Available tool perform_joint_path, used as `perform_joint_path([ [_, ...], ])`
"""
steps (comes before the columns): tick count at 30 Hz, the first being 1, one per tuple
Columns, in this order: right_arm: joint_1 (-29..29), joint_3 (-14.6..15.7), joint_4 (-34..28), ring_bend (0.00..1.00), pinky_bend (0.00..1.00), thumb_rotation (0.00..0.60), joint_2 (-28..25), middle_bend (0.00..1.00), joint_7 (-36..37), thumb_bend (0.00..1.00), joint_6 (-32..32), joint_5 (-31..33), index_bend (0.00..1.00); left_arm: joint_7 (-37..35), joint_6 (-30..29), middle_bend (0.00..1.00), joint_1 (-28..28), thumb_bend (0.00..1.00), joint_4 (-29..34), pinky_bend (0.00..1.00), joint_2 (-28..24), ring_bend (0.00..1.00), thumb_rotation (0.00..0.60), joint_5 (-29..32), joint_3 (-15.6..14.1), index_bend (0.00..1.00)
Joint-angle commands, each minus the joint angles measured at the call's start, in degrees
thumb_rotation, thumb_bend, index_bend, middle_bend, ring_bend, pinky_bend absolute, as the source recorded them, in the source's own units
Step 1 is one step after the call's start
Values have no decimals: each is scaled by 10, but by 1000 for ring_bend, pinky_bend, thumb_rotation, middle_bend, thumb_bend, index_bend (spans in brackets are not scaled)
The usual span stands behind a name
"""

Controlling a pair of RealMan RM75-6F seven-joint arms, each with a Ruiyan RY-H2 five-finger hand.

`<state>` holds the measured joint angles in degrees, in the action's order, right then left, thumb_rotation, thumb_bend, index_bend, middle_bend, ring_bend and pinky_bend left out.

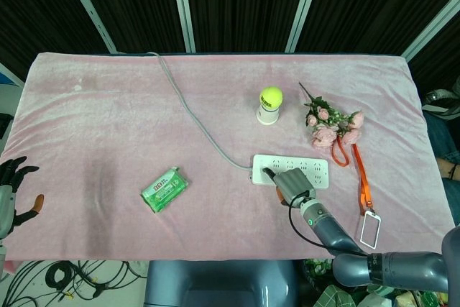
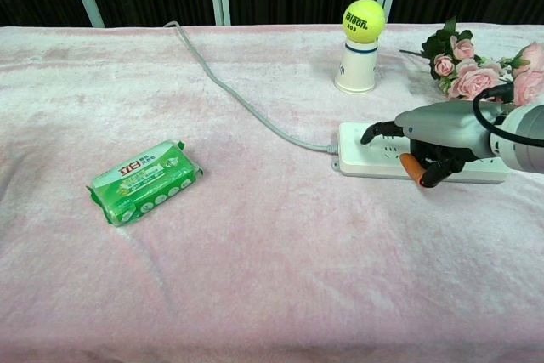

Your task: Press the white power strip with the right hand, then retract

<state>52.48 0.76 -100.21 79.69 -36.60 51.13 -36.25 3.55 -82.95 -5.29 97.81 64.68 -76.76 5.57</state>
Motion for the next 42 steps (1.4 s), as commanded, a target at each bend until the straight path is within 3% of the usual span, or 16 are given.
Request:
perform_joint_path([
  [1,4,3,0,983,1000,600,1,938,-5,784,1,7,191,0,0,96,0,374,0,100,0,43,600,0,0,257],
  [13,21,24,7,975,1000,600,7,925,-28,791,-14,46,437,0,0,96,0,374,0,104,0,43,600,-2,-1,257],
  [15,23,25,8,972,1000,600,8,922,-28,791,-17,49,398,0,0,96,0,374,0,104,0,43,600,-2,-1,257],
  [20,7,-4,-7,953,1000,600,0,882,13,759,23,-1,99,0,2,97,0,374,0,104,-1,43,600,0,-1,257],
  [22,-1,-14,-15,940,999,600,-5,854,28,746,40,-21,25,-1,2,97,0,374,0,107,-1,43,600,0,-1,257],
  [28,-30,-47,-42,876,953,600,-24,738,75,608,99,-80,0,-3,1,97,1,374,2,111,-2,43,600,0,-2,257],
  [31,-47,-63,-63,720,829,600,-44,533,103,452,127,-107,0,-3,0,97,2,374,2,111,-2,43,600,0,-2,257],
  [35,-86,-53,-116,340,385,600,-114,166,111,217,173,-155,0,-4,0,97,2,374,3,111,-3,43,600,-1,-2,257],
  [37,-123,-24,-148,254,283,600,-168,92,98,178,218,-206,0,-4,-1,96,2,374,3,111,-3,43,600,-1,-2,257],
  [42,-228,46,-154,219,255,600,-227,67,152,169,308,-341,0,-6,-4,97,4,374,5,111,-1,43,600,-1,-1,257],
])
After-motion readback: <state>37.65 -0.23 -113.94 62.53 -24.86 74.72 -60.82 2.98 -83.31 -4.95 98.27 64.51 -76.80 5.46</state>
